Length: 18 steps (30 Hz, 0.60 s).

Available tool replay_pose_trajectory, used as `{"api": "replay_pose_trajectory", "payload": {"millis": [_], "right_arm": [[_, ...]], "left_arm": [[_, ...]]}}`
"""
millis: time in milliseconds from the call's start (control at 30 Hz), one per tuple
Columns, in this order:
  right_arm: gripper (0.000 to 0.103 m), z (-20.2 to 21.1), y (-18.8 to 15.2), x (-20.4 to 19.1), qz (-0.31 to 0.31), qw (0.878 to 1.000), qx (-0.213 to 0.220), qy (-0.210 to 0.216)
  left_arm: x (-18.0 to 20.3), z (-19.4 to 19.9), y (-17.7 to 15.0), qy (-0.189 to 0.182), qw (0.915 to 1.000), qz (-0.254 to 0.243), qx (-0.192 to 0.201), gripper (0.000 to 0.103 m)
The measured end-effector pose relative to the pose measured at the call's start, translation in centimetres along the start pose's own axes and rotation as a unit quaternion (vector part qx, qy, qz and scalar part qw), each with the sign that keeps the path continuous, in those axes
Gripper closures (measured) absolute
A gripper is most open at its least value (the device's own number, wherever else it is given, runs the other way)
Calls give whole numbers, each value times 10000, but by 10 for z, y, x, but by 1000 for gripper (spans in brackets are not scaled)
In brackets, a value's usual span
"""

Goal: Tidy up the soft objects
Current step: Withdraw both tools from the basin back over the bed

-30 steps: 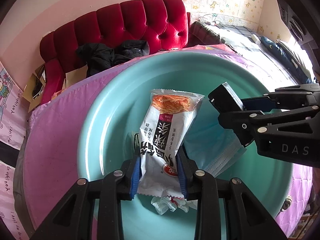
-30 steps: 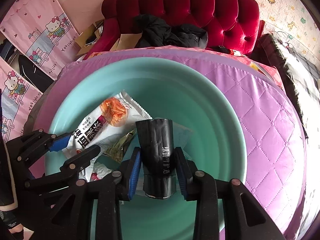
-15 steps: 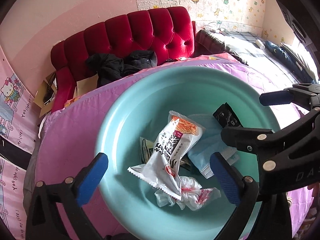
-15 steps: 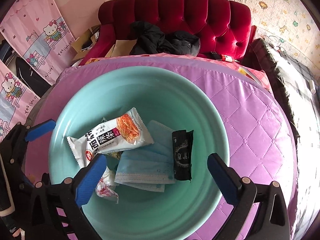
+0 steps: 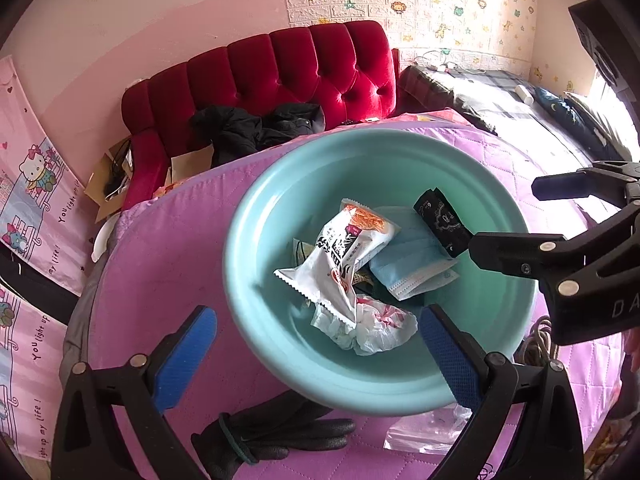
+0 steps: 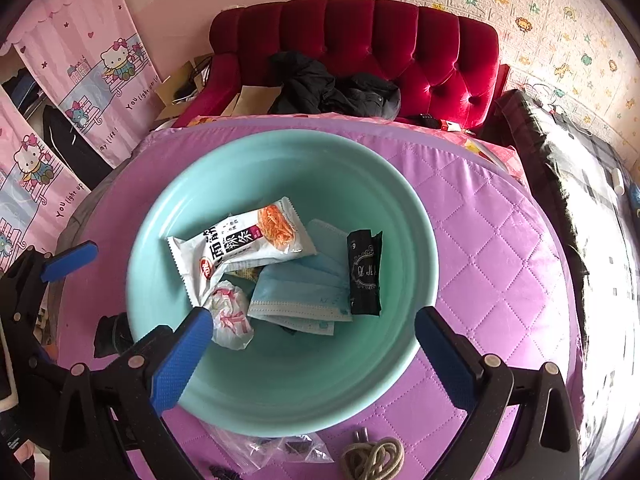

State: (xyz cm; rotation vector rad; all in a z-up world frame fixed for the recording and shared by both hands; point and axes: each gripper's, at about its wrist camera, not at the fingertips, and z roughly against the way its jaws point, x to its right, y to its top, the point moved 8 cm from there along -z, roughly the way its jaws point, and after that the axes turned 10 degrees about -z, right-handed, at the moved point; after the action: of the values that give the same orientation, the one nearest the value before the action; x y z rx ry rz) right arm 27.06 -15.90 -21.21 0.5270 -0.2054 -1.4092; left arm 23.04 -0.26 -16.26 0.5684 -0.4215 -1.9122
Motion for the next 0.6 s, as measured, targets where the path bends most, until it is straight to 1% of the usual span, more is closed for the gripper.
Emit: {"api": "replay_pose_trajectory", "payload": {"millis": [333,467,600], "right_arm": [[0,32,-28,-2,153,9998,101,-64],[0,44,-43,1,160,9998,101,-62],[0,56,-56,7,167,9997,137,-65]], "left_arm": [[10,33,-24,55,9999,19,89,0],[17,46,-36,117,9998,1,133,0],[22,59,-49,105,9997,53,203,0]]}}
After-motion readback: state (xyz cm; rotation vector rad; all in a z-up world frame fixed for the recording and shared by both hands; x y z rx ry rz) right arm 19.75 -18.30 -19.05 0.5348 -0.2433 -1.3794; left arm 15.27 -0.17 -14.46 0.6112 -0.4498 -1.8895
